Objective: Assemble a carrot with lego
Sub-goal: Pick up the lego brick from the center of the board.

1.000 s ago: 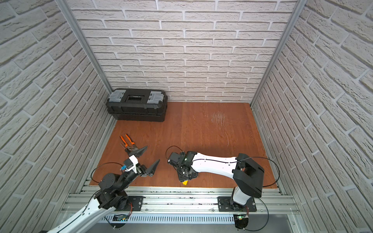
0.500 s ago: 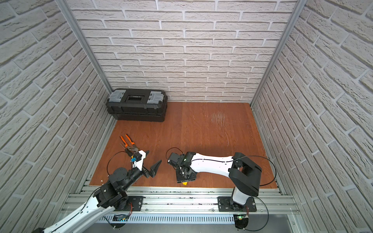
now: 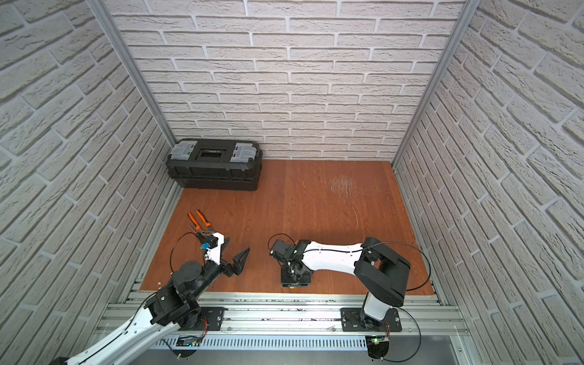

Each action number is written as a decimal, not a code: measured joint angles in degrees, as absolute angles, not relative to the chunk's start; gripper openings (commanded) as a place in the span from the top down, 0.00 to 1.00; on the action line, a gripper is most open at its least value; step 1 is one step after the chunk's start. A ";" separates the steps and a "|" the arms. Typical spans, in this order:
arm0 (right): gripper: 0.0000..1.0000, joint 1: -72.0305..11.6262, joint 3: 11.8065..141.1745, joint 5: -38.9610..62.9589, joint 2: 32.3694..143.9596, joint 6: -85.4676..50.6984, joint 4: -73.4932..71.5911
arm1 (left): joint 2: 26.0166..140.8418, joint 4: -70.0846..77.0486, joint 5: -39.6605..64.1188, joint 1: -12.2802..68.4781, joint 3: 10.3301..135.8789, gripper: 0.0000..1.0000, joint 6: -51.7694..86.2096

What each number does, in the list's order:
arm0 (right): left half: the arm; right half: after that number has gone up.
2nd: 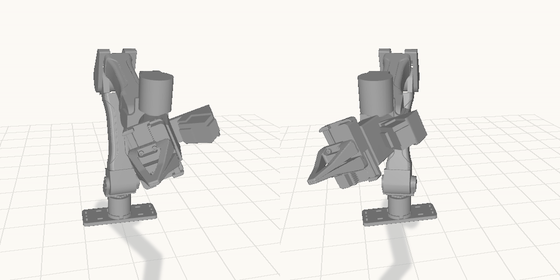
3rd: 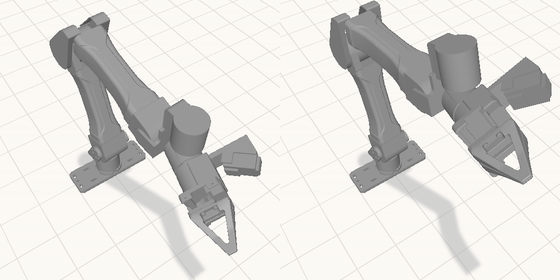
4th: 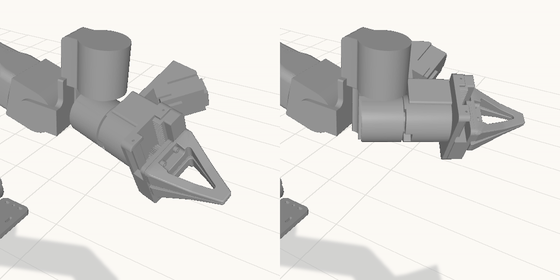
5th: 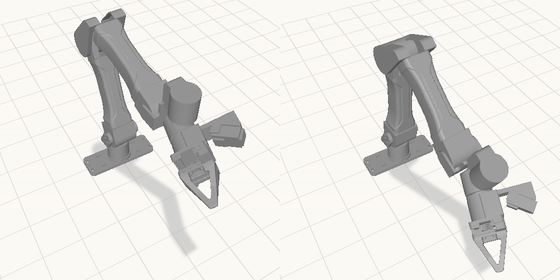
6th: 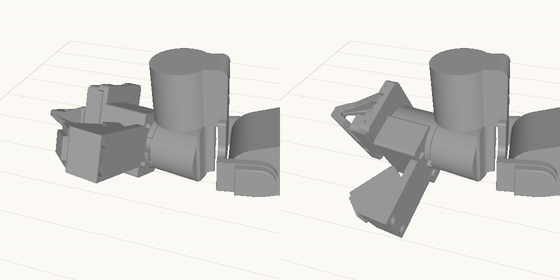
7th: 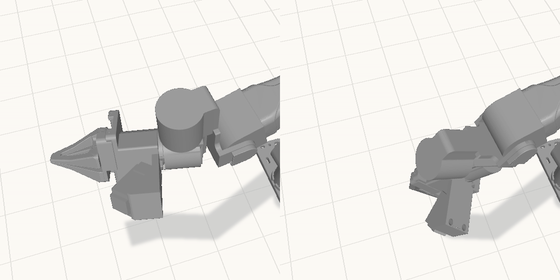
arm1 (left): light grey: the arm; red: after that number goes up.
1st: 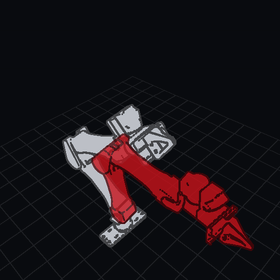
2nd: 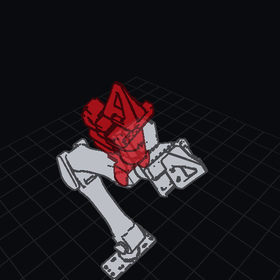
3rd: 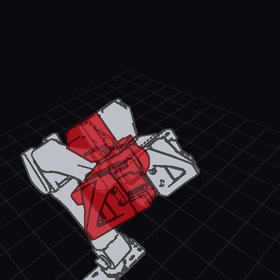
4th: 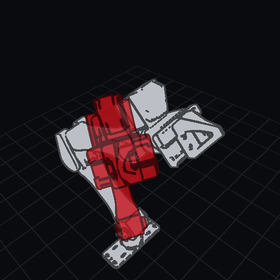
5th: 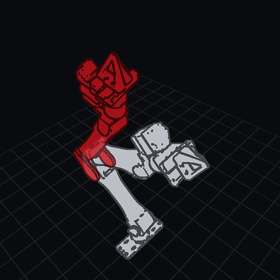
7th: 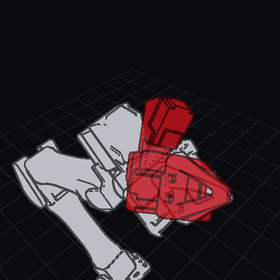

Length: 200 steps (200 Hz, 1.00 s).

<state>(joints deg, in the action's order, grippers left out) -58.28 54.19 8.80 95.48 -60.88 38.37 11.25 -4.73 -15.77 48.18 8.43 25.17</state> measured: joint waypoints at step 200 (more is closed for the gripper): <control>0.98 -58.26 57.56 6.35 95.57 -55.22 42.52 | 16.69 -15.16 -12.93 44.25 15.03 0.02 35.64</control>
